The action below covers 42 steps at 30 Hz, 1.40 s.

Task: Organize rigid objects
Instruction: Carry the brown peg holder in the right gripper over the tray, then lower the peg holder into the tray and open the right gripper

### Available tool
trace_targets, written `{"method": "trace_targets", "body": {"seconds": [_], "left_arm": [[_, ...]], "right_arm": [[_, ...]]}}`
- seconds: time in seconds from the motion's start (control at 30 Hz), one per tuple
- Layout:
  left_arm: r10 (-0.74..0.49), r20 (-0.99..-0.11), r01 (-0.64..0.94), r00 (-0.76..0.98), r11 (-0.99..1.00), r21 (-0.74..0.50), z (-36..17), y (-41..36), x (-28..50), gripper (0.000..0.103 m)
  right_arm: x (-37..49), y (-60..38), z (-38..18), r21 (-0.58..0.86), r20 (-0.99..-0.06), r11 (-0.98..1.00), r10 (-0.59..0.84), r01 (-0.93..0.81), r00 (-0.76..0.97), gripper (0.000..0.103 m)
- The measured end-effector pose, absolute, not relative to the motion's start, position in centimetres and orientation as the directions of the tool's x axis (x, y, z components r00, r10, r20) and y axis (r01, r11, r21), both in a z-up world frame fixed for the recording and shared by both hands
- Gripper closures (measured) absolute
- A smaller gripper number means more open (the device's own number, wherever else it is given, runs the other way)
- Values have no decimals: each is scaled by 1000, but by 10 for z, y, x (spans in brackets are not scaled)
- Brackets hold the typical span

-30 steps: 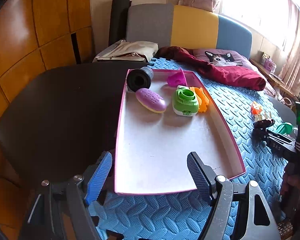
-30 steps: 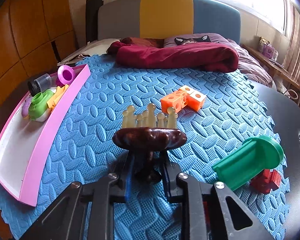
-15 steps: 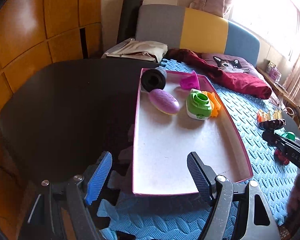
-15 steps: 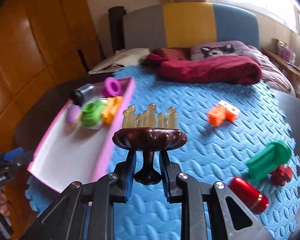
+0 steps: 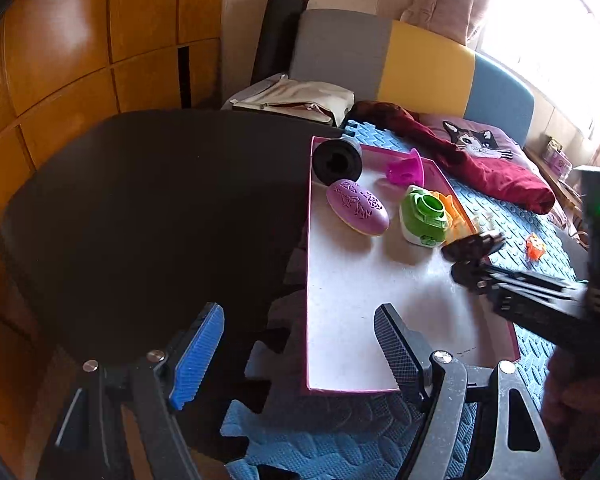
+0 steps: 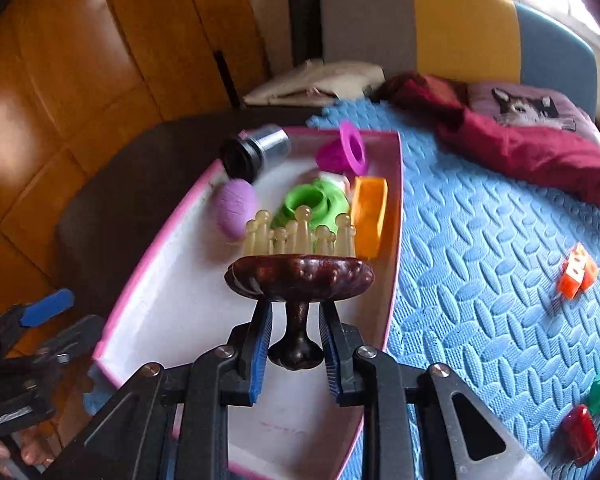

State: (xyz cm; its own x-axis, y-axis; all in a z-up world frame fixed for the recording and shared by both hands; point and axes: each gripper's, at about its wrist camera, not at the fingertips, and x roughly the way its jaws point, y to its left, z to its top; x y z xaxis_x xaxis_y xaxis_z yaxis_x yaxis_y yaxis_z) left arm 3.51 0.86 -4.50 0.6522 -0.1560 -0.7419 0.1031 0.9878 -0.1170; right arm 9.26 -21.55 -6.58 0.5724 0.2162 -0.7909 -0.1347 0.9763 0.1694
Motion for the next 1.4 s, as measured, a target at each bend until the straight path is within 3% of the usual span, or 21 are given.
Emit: {"method": "trace_targets", "body": {"seconds": [0.53, 1.4], "left_arm": [[-143, -741, 93, 656, 990, -109, -45, 9, 33, 25], [-137, -723, 155, 677, 987, -42, -30, -16, 15, 22]], "right_arm": [[68, -227, -48, 199, -743, 973, 229, -118, 628, 60], [18, -287, -11, 184, -649, 983, 135, -18, 748, 59]]}}
